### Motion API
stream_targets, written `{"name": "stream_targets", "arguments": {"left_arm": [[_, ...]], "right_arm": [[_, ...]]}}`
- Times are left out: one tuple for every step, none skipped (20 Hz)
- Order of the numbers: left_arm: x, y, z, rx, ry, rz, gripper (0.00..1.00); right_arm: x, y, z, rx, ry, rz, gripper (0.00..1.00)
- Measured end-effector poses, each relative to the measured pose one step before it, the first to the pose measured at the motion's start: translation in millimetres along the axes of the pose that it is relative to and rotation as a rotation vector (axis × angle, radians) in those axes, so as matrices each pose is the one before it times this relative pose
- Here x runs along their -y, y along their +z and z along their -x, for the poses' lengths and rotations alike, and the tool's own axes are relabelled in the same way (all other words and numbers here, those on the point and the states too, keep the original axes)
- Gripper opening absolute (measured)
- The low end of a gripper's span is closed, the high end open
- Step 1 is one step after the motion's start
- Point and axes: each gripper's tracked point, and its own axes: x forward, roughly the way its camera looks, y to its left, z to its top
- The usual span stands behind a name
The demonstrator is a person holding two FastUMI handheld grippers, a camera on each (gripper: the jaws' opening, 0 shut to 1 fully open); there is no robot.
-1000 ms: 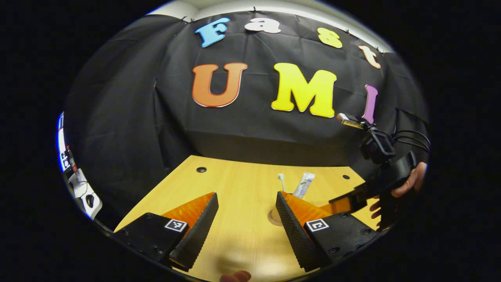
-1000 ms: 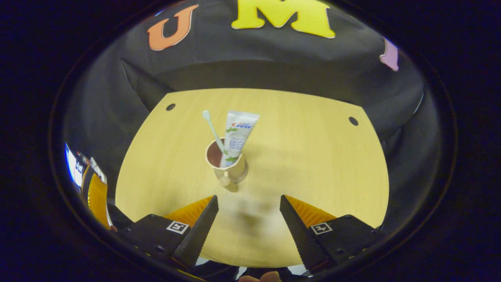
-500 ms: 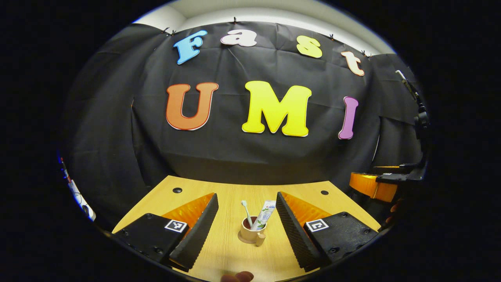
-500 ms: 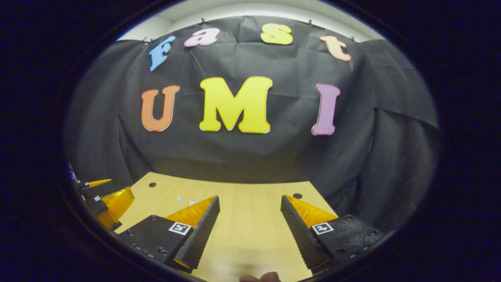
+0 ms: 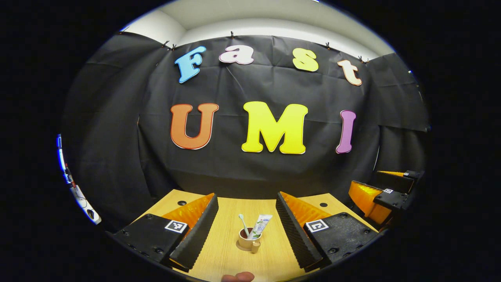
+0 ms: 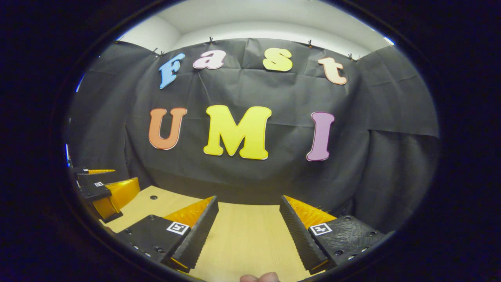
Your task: Put the toothbrush and toothpaste on the desktop into the cup, then pick up the cup and place it on the coaster on the desktop.
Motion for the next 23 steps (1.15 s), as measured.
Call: {"name": "stream_targets", "arguments": {"left_arm": [[-0.82,0.36,0.96,0.00201,0.00359,0.00167,0.94],[0.27,0.97,0.37,0.00282,0.00217,0.00100,0.94],[0.15,1.09,0.46,0.00277,0.00215,0.00000,0.94],[0.97,0.42,0.23,0.00290,0.00005,-0.00030,0.94],[0.04,0.50,-0.24,0.00129,0.00062,-0.00095,0.94],[0.01,-0.21,0.47,0.00087,-0.00030,-0.00080,0.94],[0.11,0.05,-0.64,0.00138,0.00091,-0.00045,0.94],[0.17,0.85,0.63,0.00243,-0.00072,-0.00031,0.94],[-0.72,0.92,0.10,0.00232,0.00120,-0.00153,0.94],[-0.81,0.19,-0.83,0.00027,-0.00039,-0.00163,0.94],[-0.25,-0.12,0.43,0.00050,0.00191,-0.00034,0.94],[0.48,0.07,0.51,0.00048,-0.00132,0.00078,0.94],[0.47,-0.31,-0.42,-0.00084,-0.00010,-0.00003,0.94],[-1.07,0.96,0.04,0.00178,-0.00005,0.00036,0.94],[0.63,0.58,0.01,0.00072,0.00044,-0.00026,0.94],[0.08,-0.37,0.02,0.00079,0.00003,0.00050,0.94],[0.07,-0.22,0.64,0.00046,0.00017,0.00064,0.94],[-0.36,0.37,0.23,0.00042,0.00069,0.00013,0.94],[-0.08,0.82,0.67,0.00125,0.00117,0.00070,0.94],[0.23,-0.62,0.36,-0.00003,-0.00145,0.00047,0.94],[-0.04,0.18,0.10,0.00022,-0.00033,-0.00118,0.94],[0.01,-0.01,-0.35,0.00073,-0.00023,-0.00150,0.94],[0.97,-0.42,0.50,0.00062,-0.00144,-0.00117,0.94]], "right_arm": [[0.77,0.89,1.11,0.00319,0.00092,-0.00222,0.95],[0.56,1.63,1.27,0.00395,0.00039,-0.00409,0.96],[0.48,1.27,0.84,0.00461,0.00063,-0.00020,0.96],[0.06,-0.69,0.57,0.00147,0.00200,0.00260,0.96],[0.64,0.10,-0.05,0.00104,-0.00092,0.00356,0.98],[-0.39,1.02,0.09,-0.00011,0.00218,-0.00008,0.96],[-0.37,-0.44,0.08,-0.00019,0.00029,-0.00079,0.95],[1.09,0.86,0.09,0.00227,-0.00159,-0.00206,0.98],[0.54,1.05,1.49,0.00227,-0.00091,-0.00154,0.98],[-0.83,-0.93,-0.62,0.00314,-0.00094,-0.00208,0.95],[0.12,1.12,0.51,0.00214,-0.00014,-0.00140,0.95],[-0.11,-0.87,0.82,0.00242,0.00183,-0.00193,0.95],[0.55,0.61,-0.04,0.00085,-0.00105,-0.00029,0.95],[-0.16,0.53,0.54,0.00103,-0.00013,0.00034,0.98],[-0.45,-0.03,1.15,0.00061,0.00058,-0.00026,0.96],[0.70,0.57,-0.20,0.00122,-0.00083,0.00074,0.98],[-0.43,0.27,-0.09,0.00066,0.00038,-0.00003,0.98],[0.38,-0.69,-0.53,0.00184,-0.00173,0.00167,0.94],[0.12,-0.04,0.39,-0.00029,-0.00109,0.00190,0.95],[-0.57,0.22,0.28,-0.00187,0.00041,0.00084,0.96],[0.09,-0.14,0.24,-0.00199,0.00048,-0.00263,0.98],[-0.28,-0.30,-1.02,-0.00191,0.00157,-0.00336,0.98],[0.69,0.16,-0.02,0.00155,-0.00037,-0.00335,0.99]]}}
